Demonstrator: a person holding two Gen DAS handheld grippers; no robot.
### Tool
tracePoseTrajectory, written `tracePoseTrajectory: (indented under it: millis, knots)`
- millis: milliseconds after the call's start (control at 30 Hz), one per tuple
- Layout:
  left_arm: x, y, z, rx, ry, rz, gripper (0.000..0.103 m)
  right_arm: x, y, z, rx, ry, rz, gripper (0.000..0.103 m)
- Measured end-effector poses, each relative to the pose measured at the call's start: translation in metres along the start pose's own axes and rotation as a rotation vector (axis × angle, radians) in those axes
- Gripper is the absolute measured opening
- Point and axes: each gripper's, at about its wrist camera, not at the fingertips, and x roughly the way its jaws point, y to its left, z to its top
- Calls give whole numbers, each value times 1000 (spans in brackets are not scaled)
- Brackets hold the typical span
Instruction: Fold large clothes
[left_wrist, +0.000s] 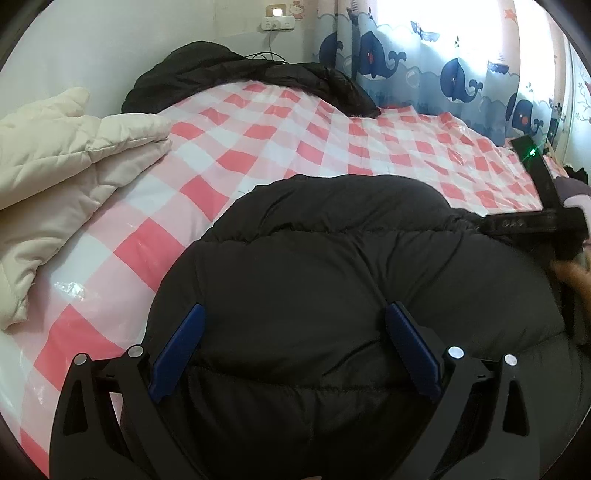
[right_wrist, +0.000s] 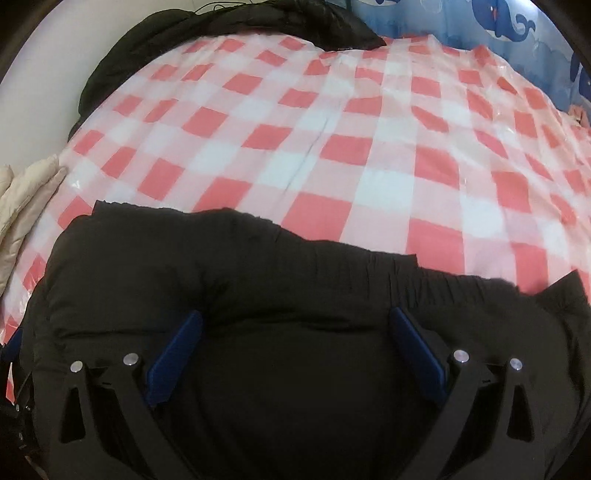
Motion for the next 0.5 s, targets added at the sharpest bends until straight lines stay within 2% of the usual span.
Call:
tracePoseTrajectory:
  millis: [100,200,300,367,400,500]
  knots:
    - [-4,-1,-4,13,-3,3,94,-21,-6,-6,-7,20,32,96]
    - [-9,1,-7,9,-3,-3,94,-69,-10,-28,-38,-41,11,96]
    - [-15,1,-11,9,2,-3,94,-107,-33,-65,-29,-96,-75,96]
    - [-20,0,-14,10,8,-12,94,-100,-53,-91,1,-30,-116,96]
    - [-24,-1,-15,13,16,-11,94,-92,-63,-106,-4,20,-79,96]
    - [-37,-1,-18,23,28,-12,94,-120,-76,-123,53,2,-64,96]
